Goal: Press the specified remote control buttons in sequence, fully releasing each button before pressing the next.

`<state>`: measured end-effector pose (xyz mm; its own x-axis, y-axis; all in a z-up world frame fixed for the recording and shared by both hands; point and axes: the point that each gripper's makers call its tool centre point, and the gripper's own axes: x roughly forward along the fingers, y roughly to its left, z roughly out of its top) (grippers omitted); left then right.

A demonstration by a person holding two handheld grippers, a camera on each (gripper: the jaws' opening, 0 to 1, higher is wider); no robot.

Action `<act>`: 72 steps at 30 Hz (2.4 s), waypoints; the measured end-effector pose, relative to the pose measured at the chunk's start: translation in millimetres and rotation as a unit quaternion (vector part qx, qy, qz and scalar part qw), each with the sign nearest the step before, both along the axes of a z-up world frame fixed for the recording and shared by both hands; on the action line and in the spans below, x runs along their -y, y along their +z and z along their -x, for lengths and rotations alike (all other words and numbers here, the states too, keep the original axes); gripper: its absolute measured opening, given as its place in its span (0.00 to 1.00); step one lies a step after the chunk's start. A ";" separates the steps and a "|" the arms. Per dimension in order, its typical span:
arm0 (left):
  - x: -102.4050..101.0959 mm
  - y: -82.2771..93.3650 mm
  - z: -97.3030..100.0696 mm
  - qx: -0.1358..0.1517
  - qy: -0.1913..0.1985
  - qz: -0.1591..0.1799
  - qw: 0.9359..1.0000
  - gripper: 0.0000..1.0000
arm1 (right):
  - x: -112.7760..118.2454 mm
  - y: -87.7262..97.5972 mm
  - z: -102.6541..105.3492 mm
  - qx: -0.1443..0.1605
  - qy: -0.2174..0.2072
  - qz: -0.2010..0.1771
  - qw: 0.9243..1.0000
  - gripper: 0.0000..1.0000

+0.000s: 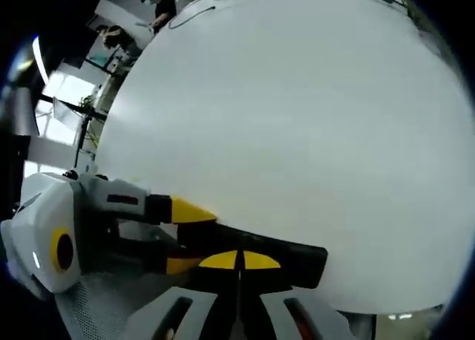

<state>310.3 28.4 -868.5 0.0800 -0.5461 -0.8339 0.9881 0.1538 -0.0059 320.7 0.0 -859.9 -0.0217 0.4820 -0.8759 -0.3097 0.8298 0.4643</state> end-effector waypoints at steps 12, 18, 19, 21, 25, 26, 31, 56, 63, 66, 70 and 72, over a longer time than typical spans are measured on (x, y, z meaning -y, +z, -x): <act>-0.2 -0.2 -0.1 -0.001 0.001 0.001 1.000 0.25 | -0.1 -0.5 0.9 0.036 0.018 -0.003 0.999 0.00; -0.4 -0.1 0.2 -0.001 0.000 -0.001 1.000 0.25 | -0.8 0.7 1.8 0.043 0.027 -0.012 0.999 0.00; -0.5 0.0 0.3 -0.001 0.000 -0.001 1.000 0.25 | -0.9 0.1 1.1 0.042 0.023 -0.014 0.999 0.00; -0.6 -0.5 0.1 -0.001 -0.001 -0.001 1.000 0.25 | -1.6 0.3 1.2 0.040 0.021 -0.012 0.999 0.00; -0.8 -0.4 0.6 0.000 -0.002 0.000 1.000 0.25 | -1.7 0.2 1.9 0.032 0.020 -0.005 0.999 0.00; -0.6 -0.7 0.6 0.000 -0.002 0.000 1.000 0.25 | -1.3 0.2 2.0 0.028 0.014 -0.006 0.999 0.00; -0.4 -0.3 1.1 0.000 -0.002 0.000 1.000 0.25 | 1.8 -0.5 6.3 0.000 0.005 -0.005 1.000 0.00; -1.2 0.3 -0.7 -0.001 -0.001 0.000 1.000 0.25 | 0.3 -5.3 18.0 -0.014 0.053 0.028 0.998 0.00; -0.6 0.2 -2.3 -0.001 -0.001 0.000 1.000 0.25 | 1.0 -5.7 16.8 -0.030 0.030 0.022 0.999 0.00; -0.4 0.4 -2.3 -0.001 -0.001 0.000 1.000 0.25 | 1.2 -5.4 16.7 -0.031 0.028 0.021 0.999 0.00; -0.1 0.5 -2.7 -0.001 0.001 0.003 1.000 0.25 | 2.0 -3.6 16.0 -0.049 0.003 0.009 0.999 0.00; -0.2 0.6 -2.8 -0.001 0.001 0.004 1.000 0.25 | 1.3 -3.0 15.3 -0.055 -0.004 0.011 0.998 0.00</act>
<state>313.1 28.6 -867.9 0.0805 -0.5525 -0.8296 0.9877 0.1562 -0.0082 305.4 -1.4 -862.9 -0.1147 0.4634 -0.8787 -0.2515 0.8422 0.4769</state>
